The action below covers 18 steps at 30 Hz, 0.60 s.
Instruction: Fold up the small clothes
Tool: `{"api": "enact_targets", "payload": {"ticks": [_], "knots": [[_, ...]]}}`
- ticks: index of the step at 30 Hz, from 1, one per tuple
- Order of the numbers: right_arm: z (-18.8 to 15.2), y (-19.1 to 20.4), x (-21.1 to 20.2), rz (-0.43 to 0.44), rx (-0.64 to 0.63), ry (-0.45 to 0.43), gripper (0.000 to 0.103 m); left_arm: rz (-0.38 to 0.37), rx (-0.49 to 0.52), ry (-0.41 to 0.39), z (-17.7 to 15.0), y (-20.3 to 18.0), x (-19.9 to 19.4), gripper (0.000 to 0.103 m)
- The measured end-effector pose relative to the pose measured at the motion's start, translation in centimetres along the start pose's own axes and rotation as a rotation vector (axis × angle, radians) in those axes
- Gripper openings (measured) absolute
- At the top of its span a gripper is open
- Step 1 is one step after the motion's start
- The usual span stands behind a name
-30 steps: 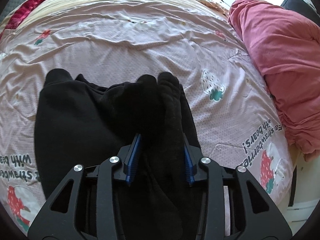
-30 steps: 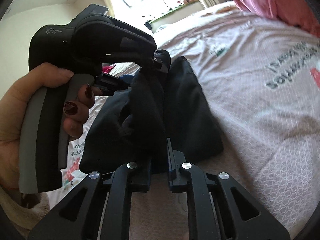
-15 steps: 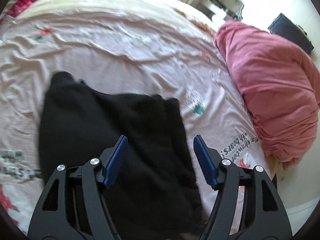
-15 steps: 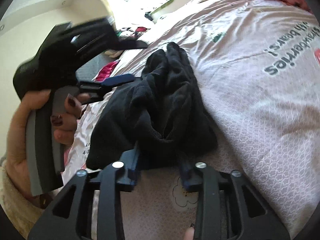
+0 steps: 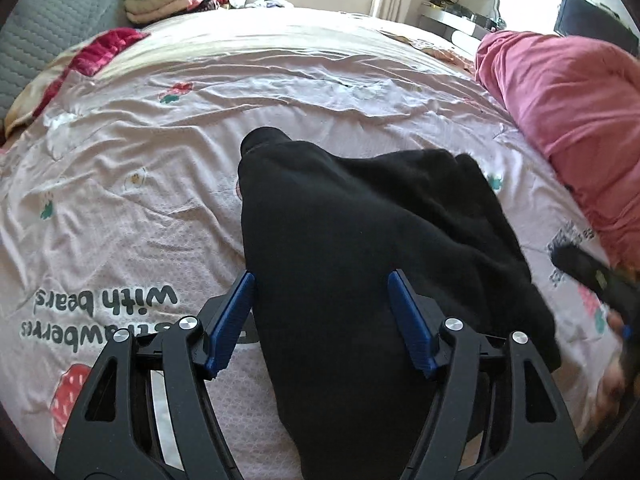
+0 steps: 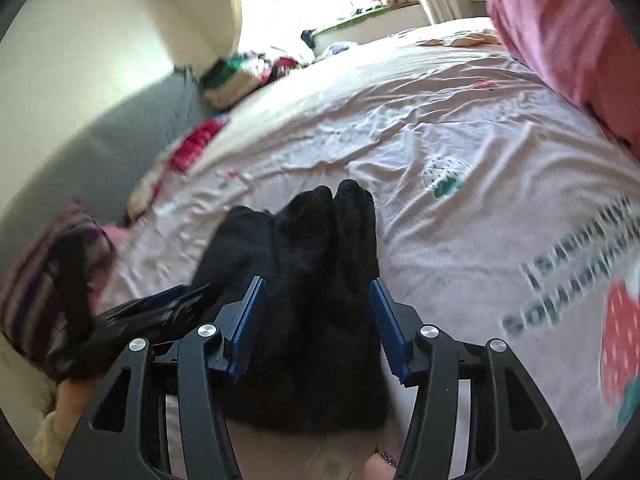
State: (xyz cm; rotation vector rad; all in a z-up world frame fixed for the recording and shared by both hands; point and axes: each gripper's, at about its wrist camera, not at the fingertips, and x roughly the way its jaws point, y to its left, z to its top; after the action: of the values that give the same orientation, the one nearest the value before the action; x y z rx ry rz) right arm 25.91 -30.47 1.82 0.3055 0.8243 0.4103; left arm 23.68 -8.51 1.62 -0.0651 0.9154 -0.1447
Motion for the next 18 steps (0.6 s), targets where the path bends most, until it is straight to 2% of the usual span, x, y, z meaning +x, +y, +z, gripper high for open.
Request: {"api": "enact_targets", "payload": {"ticks": [2, 6, 10, 13, 14, 15, 18], "knots": [[0.9, -0.2, 1.8, 0.018, -0.005, 0.027, 0.05, 0.008, 0.008, -0.018, -0.3, -0.2, -0.1, 0.062], [1.6, 0.6, 4.4, -0.004, -0.037, 0.08, 0.042, 0.018, 0.017, -0.032, -0.5, -0.4, -0.2, 0.062], [1.7, 0.6, 6.6, -0.048, -0.022, 0.121, 0.041, 0.013, 0.023, -0.041, -0.6, -0.6, -0.3, 0.062], [1.4, -0.1, 7.3, -0.036, 0.005, 0.127, 0.04, 0.008, 0.026, -0.045, -0.8, -0.6, -0.4, 0.062], [1.4, -0.1, 7.1, -0.024, 0.006, 0.121, 0.036, 0.009, 0.026, -0.047, -0.8, -0.7, -0.4, 0.062], [1.4, -0.1, 7.0, 0.0, 0.004, 0.115, 0.02, 0.008, 0.026, -0.047, -0.9, -0.7, -0.4, 0.062], [1.7, 0.6, 5.5, 0.026, -0.034, 0.05, 0.014, 0.0, 0.019, -0.047, -0.9, -0.6, -0.6, 0.063]]}}
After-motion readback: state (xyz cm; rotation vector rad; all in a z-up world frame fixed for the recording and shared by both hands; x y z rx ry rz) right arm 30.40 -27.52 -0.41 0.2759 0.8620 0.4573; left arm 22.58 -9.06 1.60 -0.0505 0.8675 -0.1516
